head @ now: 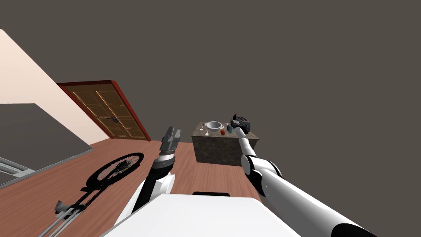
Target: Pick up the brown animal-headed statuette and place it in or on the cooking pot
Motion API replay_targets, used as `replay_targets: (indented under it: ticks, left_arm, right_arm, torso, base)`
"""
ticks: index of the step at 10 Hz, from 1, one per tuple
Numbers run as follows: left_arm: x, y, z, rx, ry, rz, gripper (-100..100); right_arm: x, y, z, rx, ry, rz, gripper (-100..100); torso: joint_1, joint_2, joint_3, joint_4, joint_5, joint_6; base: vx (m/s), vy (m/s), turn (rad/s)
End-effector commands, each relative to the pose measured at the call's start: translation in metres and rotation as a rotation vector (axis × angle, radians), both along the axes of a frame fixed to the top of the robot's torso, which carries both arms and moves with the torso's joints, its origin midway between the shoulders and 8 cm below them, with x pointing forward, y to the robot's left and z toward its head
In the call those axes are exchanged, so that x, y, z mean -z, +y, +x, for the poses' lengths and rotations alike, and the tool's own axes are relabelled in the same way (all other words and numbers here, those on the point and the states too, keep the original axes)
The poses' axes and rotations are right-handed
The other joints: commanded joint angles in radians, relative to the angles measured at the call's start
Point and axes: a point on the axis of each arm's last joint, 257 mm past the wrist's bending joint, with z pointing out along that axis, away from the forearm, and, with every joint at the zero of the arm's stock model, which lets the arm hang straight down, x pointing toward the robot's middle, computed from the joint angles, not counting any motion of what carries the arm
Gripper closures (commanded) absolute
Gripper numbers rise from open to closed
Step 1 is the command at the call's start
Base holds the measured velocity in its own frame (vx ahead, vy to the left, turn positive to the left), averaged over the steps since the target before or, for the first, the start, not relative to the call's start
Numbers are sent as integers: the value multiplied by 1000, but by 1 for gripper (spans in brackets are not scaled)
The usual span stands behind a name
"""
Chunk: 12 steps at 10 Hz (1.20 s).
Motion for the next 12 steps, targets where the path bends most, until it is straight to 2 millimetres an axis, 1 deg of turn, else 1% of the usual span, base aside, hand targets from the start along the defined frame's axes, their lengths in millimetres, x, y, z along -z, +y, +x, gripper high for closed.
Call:
replay_targets:
  ticks: [1, 2, 3, 4, 7, 8, 10, 11, 12]
  left_arm:
    - [0, 0, 0, 0, 0, 0, 0]
    - [0, 0, 0, 0, 0, 0, 0]
    - [0, 0, 0, 0, 0, 0, 0]
    - [0, 0, 0, 0, 0, 0, 0]
    - [0, 0, 0, 0, 0, 0, 0]
    - [0, 0, 0, 0, 0, 0, 0]
    - [0, 0, 0, 0, 0, 0, 0]
    - [0, 0, 0, 0, 0, 0, 0]
    - [0, 0, 0, 0, 0, 0, 0]
  right_arm:
    - [-2, 1, 6, 8, 1, 41, 100]
    - [-3, 3, 10, 11, 2, 68, 100]
    - [1, 3, 11, 10, 10, 69, 100]
    - [3, 8, 15, 11, 16, 97, 100]
    - [16, 30, 24, -1, 42, 174, 100]
    - [16, 30, 24, -1, 44, 174, 100]
    - [29, 53, 28, -19, 67, 219, 100]
    - [29, 53, 28, -19, 67, 219, 100]
    - [42, 81, 30, -44, 93, 258, 100]
  torso:
    - [0, 0, 0, 0, 0, 0]
    - [2, -3, -1, 0, 0, -1]
    - [4, -5, -3, -1, 1, -1]
    - [2, -3, -2, -1, 0, -1]
    - [2, -7, -4, -1, 0, -2]
    - [4, -7, -4, -2, 0, -2]
    - [0, -1, -1, 0, 0, -1]
    - [1, -2, -1, 0, 0, -1]
    - [0, 0, 0, 0, 0, -1]
  base:
    - [138, 111, 19]
    - [152, 147, 20]
    - [116, 95, 11]
    - [116, 91, 18]
    - [174, 108, 10]
    - [109, 96, 8]
    - [96, 78, 6]
    - [83, 65, 6]
    - [109, 85, -10]
